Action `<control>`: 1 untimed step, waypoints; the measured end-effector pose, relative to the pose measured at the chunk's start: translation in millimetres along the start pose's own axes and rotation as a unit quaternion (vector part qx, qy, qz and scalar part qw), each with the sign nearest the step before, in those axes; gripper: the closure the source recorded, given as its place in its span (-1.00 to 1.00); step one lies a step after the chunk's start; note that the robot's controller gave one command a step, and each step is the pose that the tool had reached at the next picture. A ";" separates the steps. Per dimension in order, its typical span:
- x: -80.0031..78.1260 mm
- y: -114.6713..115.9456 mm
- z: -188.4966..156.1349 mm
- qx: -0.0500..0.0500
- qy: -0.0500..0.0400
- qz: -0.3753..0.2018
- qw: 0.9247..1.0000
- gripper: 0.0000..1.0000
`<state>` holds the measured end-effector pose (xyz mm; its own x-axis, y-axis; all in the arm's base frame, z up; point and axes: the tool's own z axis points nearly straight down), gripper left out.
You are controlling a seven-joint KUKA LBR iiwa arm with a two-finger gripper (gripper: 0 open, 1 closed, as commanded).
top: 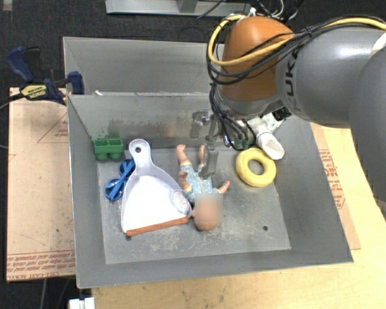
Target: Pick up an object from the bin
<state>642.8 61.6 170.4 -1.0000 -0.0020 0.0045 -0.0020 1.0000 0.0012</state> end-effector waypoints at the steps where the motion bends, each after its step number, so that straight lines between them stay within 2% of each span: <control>1: -0.9 -0.2 -4.9 0.000 -0.003 0.000 1.000 -1.00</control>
Offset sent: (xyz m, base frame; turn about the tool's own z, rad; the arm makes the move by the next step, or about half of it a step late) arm -0.0380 -0.0113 -0.1004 -0.1344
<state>643.7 61.3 175.3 -1.0000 -0.0012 -0.0013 -0.0012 1.0000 0.0014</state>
